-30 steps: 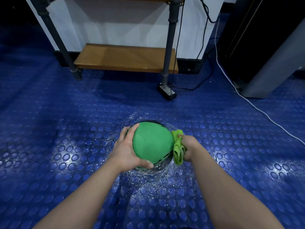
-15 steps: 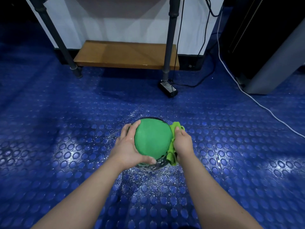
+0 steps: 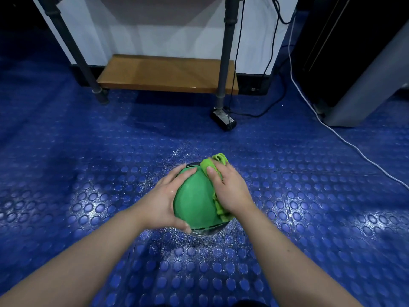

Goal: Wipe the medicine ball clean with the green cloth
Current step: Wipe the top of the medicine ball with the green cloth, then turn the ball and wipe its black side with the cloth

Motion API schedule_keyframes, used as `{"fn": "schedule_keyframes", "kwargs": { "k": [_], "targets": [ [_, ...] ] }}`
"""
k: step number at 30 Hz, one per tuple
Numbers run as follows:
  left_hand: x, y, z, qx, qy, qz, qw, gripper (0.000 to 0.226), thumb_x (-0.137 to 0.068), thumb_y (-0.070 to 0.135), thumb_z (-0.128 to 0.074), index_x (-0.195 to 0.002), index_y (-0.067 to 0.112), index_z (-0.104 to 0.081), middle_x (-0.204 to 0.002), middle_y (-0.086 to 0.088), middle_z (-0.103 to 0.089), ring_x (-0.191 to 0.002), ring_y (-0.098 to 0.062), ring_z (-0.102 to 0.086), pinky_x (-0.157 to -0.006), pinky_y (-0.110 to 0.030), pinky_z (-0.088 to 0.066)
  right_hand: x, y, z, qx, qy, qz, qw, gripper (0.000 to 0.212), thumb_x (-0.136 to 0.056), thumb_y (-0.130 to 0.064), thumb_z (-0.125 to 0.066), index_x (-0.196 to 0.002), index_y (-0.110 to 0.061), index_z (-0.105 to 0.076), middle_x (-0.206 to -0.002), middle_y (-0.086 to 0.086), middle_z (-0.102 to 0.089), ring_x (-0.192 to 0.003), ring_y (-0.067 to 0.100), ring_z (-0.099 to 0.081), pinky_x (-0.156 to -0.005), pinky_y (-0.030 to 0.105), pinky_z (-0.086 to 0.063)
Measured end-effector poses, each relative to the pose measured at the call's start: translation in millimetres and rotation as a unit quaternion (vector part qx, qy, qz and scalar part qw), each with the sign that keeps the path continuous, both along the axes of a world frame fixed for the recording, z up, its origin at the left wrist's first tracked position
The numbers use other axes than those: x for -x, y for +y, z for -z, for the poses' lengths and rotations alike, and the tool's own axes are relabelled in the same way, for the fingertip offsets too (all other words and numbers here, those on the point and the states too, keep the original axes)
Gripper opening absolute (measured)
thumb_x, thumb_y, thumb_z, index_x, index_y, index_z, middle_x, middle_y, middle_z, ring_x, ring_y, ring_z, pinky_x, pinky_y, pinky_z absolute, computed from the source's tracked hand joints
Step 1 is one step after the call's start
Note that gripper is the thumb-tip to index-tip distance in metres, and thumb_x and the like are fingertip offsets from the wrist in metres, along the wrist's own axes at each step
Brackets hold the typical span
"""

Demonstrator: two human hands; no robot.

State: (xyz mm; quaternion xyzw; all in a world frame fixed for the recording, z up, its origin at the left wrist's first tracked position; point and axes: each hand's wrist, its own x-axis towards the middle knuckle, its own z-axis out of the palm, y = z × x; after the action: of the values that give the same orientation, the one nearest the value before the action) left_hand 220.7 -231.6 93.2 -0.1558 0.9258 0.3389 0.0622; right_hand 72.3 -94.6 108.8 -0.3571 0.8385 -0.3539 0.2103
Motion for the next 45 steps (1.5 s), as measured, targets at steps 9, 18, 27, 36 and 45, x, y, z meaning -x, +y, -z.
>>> {"fn": "schedule_keyframes", "kwargs": {
  "k": [9,18,27,36,45],
  "targets": [
    [-9,24,14,-0.206,0.014,-0.290,0.935,0.159,-0.018,0.080,-0.081,-0.153,0.031,-0.011,-0.155,0.004,-0.030,-0.141,-0.020,-0.035,-0.114,-0.043,-0.035,-30,10,6,0.057,0.009,0.127,0.990,0.036,-0.100,-0.032,-0.042,-0.130,-0.018,-0.057,-0.126,0.002,-0.059,-0.118,0.020,-0.051,-0.097,0.026,-0.036],
    [5,43,7,-0.174,0.021,-0.318,0.932,0.138,-0.026,0.067,-0.089,-0.145,0.030,-0.029,-0.137,0.006,-0.037,-0.126,-0.019,-0.042,-0.110,-0.040,-0.038,-17,30,10,0.043,-0.069,0.240,0.967,0.026,-0.100,-0.036,-0.040,-0.083,-0.020,-0.052,-0.073,-0.004,-0.051,-0.077,0.023,-0.048,-0.058,0.029,-0.028],
    [-24,15,2,-0.262,-0.049,-0.222,0.938,0.144,-0.025,0.060,-0.095,-0.147,0.042,-0.021,-0.145,0.002,-0.041,-0.128,-0.021,-0.047,-0.106,-0.046,-0.046,22,29,-1,0.040,-0.211,0.281,0.935,0.048,-0.099,-0.037,-0.039,-0.111,0.004,-0.059,-0.105,0.025,-0.061,-0.100,0.039,-0.058,-0.093,0.048,-0.045],
    [-45,53,1,-0.440,0.100,-0.368,0.813,0.110,-0.054,0.044,-0.091,-0.145,0.050,-0.028,-0.141,0.018,-0.046,-0.101,-0.013,-0.065,-0.078,-0.042,-0.056,-8,25,13,0.063,-0.263,0.185,0.945,0.061,-0.092,-0.057,-0.043,-0.134,-0.014,-0.053,-0.134,-0.007,-0.050,-0.126,0.016,-0.046,-0.111,0.034,-0.029],
    [-41,41,4,-0.471,0.079,-0.327,0.816,0.108,-0.043,0.031,-0.096,-0.138,0.045,-0.046,-0.121,0.020,-0.060,-0.094,-0.021,-0.072,-0.078,-0.052,-0.059,-44,49,45,0.123,-0.275,0.296,0.907,0.065,-0.083,-0.067,-0.041,-0.118,-0.017,-0.063,-0.119,0.002,-0.066,-0.113,0.020,-0.059,-0.101,0.048,-0.045]
  ]
}}
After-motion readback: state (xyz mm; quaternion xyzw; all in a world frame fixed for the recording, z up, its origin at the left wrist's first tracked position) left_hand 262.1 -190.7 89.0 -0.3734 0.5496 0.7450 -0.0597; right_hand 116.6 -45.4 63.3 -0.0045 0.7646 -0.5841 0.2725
